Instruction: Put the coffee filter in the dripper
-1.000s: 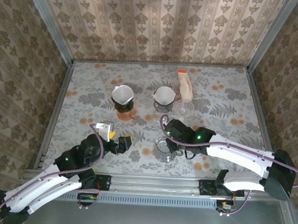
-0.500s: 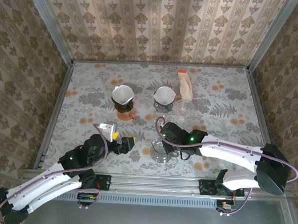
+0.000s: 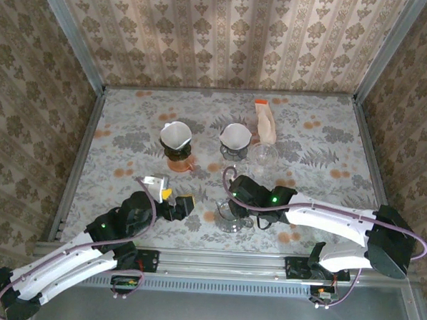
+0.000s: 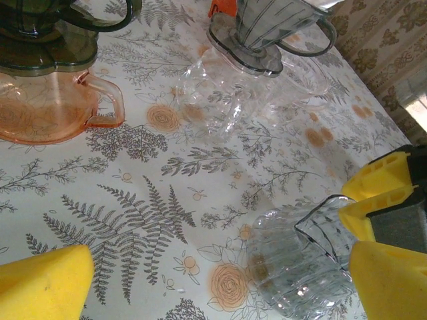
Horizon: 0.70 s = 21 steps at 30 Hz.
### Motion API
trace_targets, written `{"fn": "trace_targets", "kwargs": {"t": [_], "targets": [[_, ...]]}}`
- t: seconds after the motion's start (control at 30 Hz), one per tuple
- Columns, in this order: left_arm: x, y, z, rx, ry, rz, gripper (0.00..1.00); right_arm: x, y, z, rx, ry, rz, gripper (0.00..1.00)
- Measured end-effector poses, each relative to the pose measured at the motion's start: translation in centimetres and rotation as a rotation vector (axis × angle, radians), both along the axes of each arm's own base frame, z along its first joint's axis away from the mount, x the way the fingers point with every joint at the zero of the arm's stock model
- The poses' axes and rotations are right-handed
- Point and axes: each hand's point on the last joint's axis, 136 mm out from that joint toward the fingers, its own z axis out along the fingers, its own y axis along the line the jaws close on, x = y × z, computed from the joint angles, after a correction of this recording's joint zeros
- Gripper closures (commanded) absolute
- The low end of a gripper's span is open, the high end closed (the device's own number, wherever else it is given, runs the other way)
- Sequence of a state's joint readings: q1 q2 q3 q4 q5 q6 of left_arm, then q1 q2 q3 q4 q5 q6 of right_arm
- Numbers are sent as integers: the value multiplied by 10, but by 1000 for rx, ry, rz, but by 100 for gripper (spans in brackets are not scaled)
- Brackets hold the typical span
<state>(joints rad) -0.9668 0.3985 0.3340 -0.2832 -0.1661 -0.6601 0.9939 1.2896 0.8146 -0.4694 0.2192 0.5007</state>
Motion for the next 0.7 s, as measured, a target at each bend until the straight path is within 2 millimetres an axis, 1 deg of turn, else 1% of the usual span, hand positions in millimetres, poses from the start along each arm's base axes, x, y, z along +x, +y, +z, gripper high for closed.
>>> {"fn": "trace_targets", "kwargs": {"t": [0.13,0.2,0.3,0.37,0.47,0.5,0.6,0.7], "targets": [[0,0,0,-1,1,-2,0,11,-12,20,30,-57,-57,46],[0,0,0,-1,1,-2,0,24,-27,30,49,-84,-128,44],[0,0,0,-2,2,-1,0,51,-61,39,72,-105,-279,41],[0,0,0,-4,2,-1,0,70,-89,40,82,-107,-397,40],[0,0,-1,-4,6,1,0,92,-123,38,85,-114,-534,40],[0,0,-2,-4,7,1,0,98,-131,36,82,-112,-565,40],[-1,0,-4,-5,13,4,0,112,-145,23,73,-86,-618,38],[-2,2,-2,-21,8,6,0,122,-145,12,92,-74,-621,36]]}}
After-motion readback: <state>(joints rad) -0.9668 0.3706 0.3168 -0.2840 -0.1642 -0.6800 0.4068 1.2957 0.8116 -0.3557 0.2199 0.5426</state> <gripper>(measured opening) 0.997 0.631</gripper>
